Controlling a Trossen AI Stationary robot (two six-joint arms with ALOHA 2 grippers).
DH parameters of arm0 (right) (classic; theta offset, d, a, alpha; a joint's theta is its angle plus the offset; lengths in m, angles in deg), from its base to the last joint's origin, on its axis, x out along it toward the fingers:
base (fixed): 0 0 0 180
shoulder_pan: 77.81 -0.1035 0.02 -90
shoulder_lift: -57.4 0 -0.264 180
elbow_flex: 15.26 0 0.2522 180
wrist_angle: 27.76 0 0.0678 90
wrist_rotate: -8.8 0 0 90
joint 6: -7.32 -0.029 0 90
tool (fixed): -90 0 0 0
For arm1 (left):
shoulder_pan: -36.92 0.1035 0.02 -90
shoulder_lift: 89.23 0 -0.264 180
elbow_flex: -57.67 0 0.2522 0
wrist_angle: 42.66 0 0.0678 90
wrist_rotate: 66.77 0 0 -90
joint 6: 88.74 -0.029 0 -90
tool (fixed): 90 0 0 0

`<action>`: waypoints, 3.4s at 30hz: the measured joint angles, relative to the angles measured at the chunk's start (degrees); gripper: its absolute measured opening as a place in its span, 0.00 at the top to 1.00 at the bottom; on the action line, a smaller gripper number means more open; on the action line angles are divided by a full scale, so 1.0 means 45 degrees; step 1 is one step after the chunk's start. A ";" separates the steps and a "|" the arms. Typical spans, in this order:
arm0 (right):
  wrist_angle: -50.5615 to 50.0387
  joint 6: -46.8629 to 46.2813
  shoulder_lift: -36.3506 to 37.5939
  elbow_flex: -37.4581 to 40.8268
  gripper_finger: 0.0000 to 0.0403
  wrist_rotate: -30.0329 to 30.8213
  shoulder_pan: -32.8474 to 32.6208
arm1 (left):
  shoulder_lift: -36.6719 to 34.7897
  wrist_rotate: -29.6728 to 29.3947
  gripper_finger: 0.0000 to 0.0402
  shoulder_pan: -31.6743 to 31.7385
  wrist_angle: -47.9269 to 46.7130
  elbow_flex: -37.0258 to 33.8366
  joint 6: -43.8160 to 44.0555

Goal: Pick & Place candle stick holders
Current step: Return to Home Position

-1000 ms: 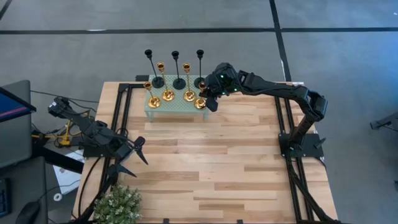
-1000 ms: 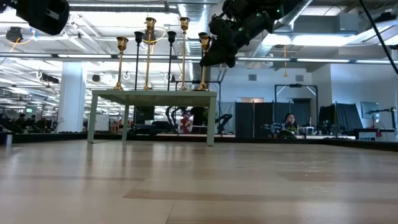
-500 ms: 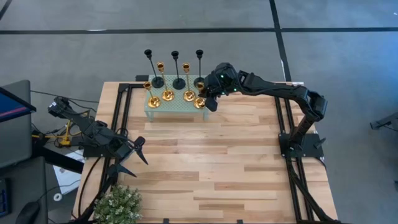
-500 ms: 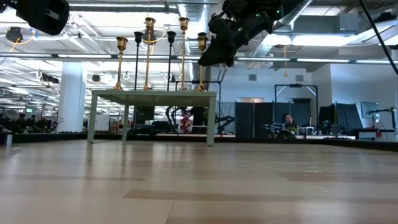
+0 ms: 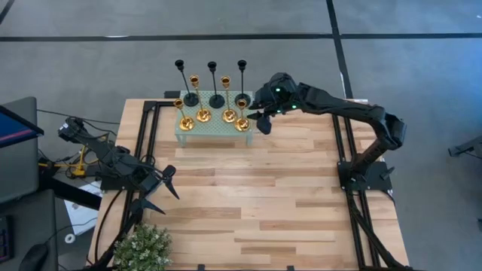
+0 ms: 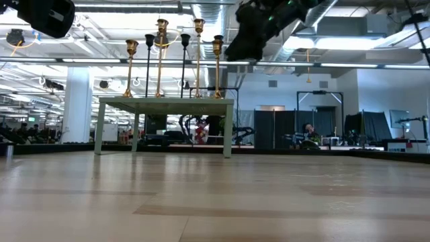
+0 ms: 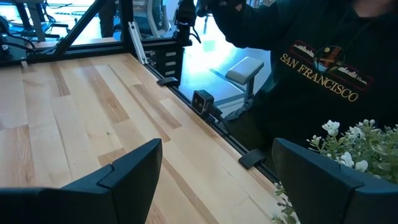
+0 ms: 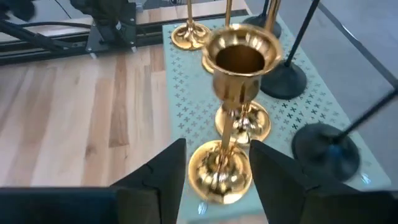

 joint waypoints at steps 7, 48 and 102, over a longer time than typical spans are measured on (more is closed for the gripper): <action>-0.1927 -0.0758 0.1628 -0.0005 0.62 0.0010 -0.0565 | -0.0005 0.0000 0.24 0.0000 0.0005 0.0000 0.0000; 0.0631 -0.0009 0.4401 0.4500 1.00 0.3337 -0.5651 | 0.0392 -0.1729 0.24 0.0005 0.0800 0.0000 -0.0432; 0.3979 -0.0925 0.9013 0.8762 1.00 0.4107 -0.7824 | 0.2741 -0.7032 0.24 0.1574 0.5010 0.0000 -0.1813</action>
